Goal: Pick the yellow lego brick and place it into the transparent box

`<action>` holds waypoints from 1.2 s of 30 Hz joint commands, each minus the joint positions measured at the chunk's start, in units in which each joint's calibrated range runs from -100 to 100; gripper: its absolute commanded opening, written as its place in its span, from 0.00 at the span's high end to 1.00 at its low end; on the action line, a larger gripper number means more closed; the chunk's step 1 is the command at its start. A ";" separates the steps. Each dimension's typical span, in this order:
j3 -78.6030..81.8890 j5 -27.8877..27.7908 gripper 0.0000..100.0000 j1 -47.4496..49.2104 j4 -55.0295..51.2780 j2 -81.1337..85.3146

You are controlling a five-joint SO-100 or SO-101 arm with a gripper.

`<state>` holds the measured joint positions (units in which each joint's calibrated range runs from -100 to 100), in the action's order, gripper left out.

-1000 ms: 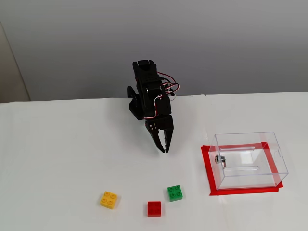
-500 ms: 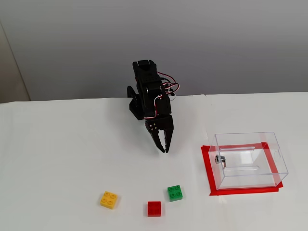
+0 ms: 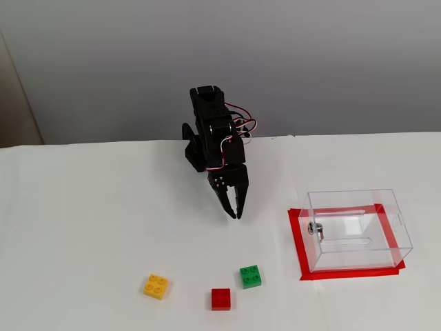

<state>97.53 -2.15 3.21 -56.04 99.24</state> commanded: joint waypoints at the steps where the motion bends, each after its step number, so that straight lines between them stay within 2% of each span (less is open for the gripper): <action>1: 0.21 0.11 0.99 -0.36 0.51 0.51; 36: -0.78 0.06 0.98 -0.95 0.43 0.42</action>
<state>97.53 -2.15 2.35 -56.04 99.24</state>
